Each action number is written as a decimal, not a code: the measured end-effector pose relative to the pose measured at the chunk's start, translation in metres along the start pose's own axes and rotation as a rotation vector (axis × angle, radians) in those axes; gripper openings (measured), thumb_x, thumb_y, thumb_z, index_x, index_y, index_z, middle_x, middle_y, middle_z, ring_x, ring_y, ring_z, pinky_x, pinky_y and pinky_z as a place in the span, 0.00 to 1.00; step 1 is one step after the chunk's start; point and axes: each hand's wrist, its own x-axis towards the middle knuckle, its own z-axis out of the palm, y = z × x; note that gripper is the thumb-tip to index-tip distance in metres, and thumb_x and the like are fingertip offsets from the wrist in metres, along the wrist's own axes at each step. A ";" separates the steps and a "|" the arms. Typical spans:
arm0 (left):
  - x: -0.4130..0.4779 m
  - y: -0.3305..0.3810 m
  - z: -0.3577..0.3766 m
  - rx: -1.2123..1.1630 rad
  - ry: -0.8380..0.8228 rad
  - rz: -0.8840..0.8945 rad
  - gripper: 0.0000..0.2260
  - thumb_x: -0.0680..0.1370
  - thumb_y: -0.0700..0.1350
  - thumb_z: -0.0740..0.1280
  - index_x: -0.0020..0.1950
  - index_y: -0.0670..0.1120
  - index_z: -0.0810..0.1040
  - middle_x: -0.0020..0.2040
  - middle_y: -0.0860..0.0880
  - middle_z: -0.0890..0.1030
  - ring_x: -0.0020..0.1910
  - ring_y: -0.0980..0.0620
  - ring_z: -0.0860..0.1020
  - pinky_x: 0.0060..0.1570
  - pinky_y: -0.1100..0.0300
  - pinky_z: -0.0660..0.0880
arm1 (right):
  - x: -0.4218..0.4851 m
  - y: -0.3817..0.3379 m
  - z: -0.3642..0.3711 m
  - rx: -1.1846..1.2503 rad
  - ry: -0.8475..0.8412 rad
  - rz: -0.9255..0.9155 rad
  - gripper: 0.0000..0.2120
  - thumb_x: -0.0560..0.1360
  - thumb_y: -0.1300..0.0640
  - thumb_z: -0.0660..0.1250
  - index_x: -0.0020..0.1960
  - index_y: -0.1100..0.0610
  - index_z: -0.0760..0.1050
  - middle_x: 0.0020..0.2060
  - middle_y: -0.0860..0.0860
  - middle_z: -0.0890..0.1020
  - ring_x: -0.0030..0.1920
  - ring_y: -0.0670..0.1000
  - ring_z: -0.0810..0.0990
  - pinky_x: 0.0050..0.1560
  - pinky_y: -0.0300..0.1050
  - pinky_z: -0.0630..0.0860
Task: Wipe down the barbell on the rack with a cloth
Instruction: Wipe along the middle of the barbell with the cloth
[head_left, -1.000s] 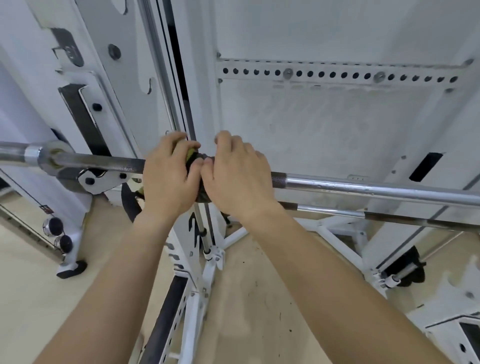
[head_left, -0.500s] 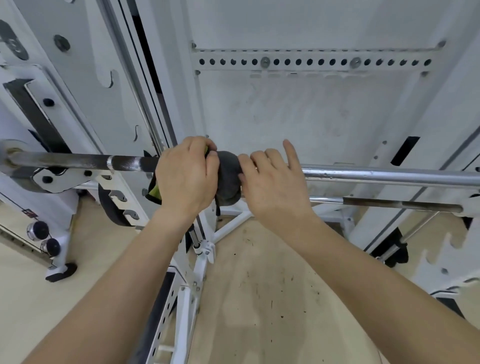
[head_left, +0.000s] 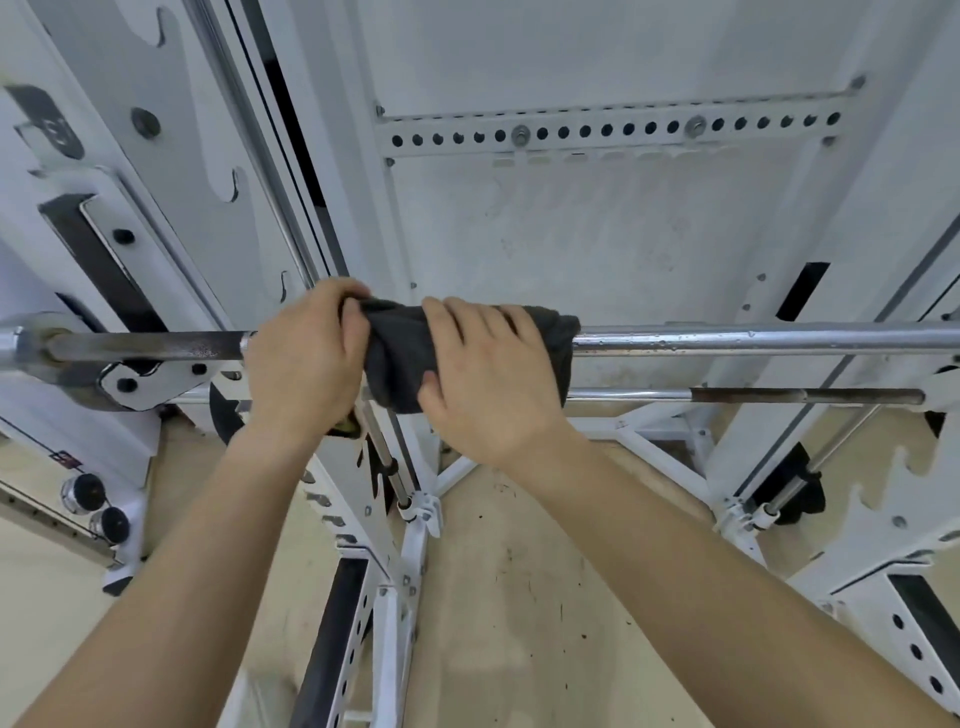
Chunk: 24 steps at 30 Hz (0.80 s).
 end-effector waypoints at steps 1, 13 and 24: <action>0.001 -0.006 -0.001 0.027 0.012 0.015 0.13 0.81 0.45 0.57 0.58 0.48 0.79 0.57 0.49 0.81 0.56 0.45 0.76 0.48 0.51 0.72 | 0.001 -0.004 0.005 -0.017 0.003 -0.004 0.27 0.74 0.47 0.60 0.71 0.57 0.69 0.61 0.54 0.79 0.59 0.56 0.77 0.66 0.57 0.67; -0.005 0.106 0.064 0.310 -0.099 0.474 0.17 0.82 0.49 0.55 0.36 0.46 0.74 0.32 0.47 0.77 0.32 0.44 0.74 0.33 0.53 0.62 | -0.040 0.105 0.007 -0.266 0.286 0.034 0.15 0.80 0.49 0.57 0.52 0.57 0.78 0.40 0.53 0.78 0.40 0.58 0.75 0.50 0.54 0.71; -0.008 0.074 0.052 0.283 -0.131 0.425 0.18 0.84 0.54 0.51 0.55 0.49 0.78 0.45 0.51 0.80 0.42 0.47 0.79 0.51 0.52 0.70 | -0.026 0.073 0.009 -0.173 0.256 0.154 0.12 0.76 0.50 0.59 0.44 0.57 0.76 0.38 0.53 0.78 0.39 0.58 0.74 0.47 0.55 0.67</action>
